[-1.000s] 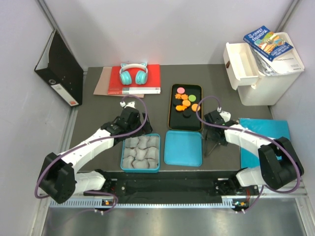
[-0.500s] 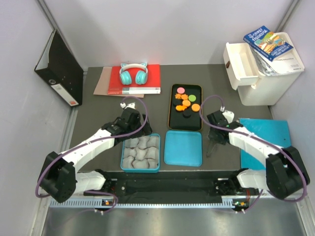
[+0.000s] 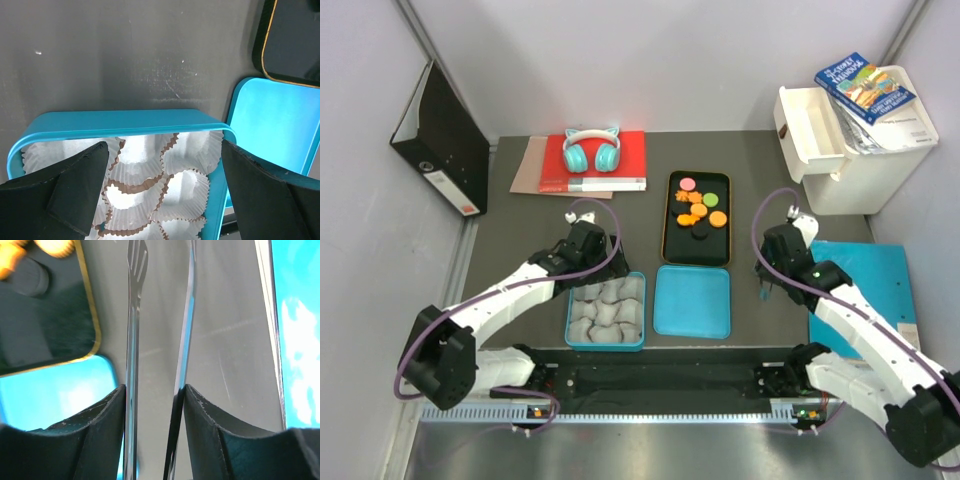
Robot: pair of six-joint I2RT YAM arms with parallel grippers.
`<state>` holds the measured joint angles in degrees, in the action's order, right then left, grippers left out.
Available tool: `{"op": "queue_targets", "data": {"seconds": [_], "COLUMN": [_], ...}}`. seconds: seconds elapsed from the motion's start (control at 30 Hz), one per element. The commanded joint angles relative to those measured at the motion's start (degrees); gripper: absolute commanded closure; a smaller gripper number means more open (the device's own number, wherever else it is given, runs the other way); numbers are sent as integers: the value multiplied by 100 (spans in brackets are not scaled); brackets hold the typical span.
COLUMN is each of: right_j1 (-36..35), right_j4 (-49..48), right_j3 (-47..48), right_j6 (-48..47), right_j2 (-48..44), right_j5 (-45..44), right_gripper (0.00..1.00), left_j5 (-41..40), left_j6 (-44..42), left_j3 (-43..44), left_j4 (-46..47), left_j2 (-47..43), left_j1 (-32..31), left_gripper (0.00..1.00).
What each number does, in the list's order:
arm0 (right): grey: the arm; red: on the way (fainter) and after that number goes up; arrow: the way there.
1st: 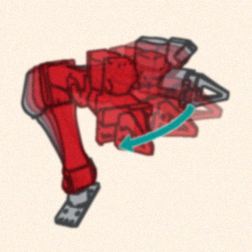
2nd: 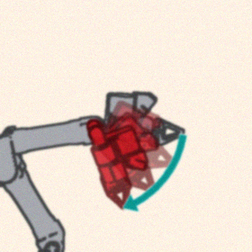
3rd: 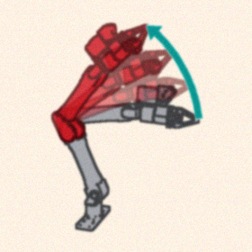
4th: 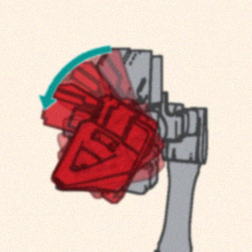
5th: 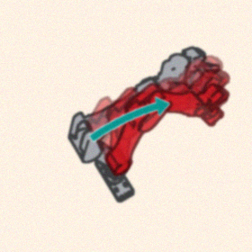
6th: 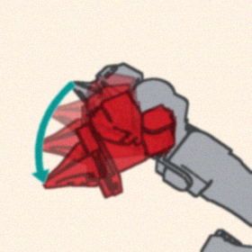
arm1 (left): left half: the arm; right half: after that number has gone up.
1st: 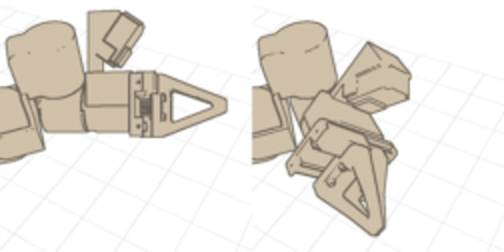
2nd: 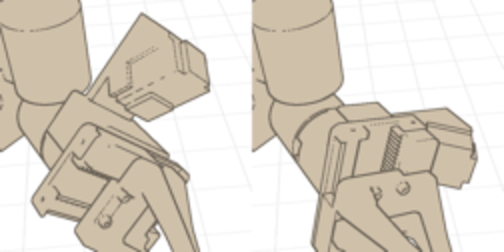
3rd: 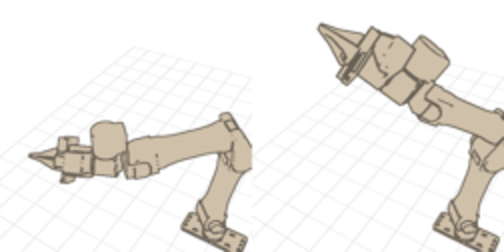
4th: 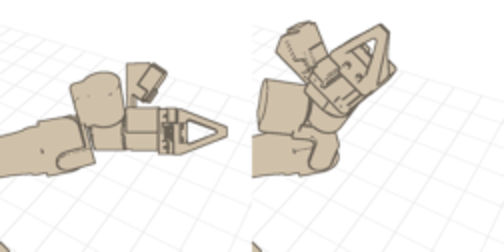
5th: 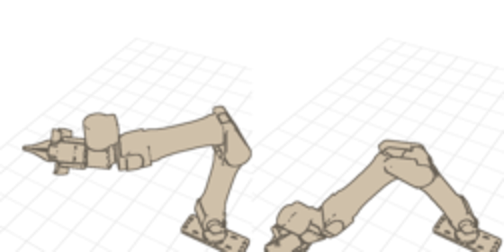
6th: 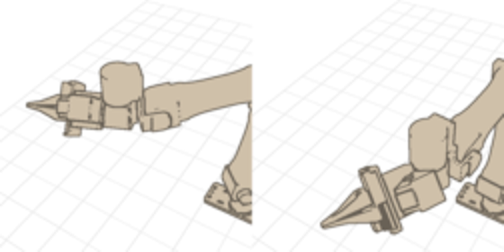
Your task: Pack the cookies
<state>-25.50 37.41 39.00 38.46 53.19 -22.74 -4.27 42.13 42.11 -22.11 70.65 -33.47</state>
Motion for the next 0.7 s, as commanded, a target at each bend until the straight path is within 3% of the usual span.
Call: {"op": "queue_targets", "data": {"seconds": [0.0, 0.07, 0.17, 0.23, 0.27, 0.5, 0.67], "right_j1": [-61, -61, -61, -61, -61, -61, -61], "right_j4": [-102, -120, -225, -321, -331, -1059, -1193], "right_j3": [432, 476, 450, 398, 345, 73, 239], "right_j6": [-277, -373, -470, -514, -532, -909, -1323], "right_j2": [-388, -467, -459, -397, -371, -729, -1065], "right_j5": [120, 200, 419, 612, 683, 1763, 1870], "right_gripper": [53, 56, 70, 96, 100, 100, 100], "left_j5": [58, 67, 76, 84, 85, 76, 76], "left_j6": [94, 94, 111, 137, 138, 146, 173], "left_j3": [-53, -71, -97, -115, -115, -203, -221], "left_j4": [233, 233, 251, 268, 277, 268, 268], "left_j2": [19, 19, 19, 19, 10, -95, -131], "left_j1": [-10, -10, -10, -10, -10, -10, -1], "left_gripper": [2, 2, 2, 2, 2, 2, 2]}}
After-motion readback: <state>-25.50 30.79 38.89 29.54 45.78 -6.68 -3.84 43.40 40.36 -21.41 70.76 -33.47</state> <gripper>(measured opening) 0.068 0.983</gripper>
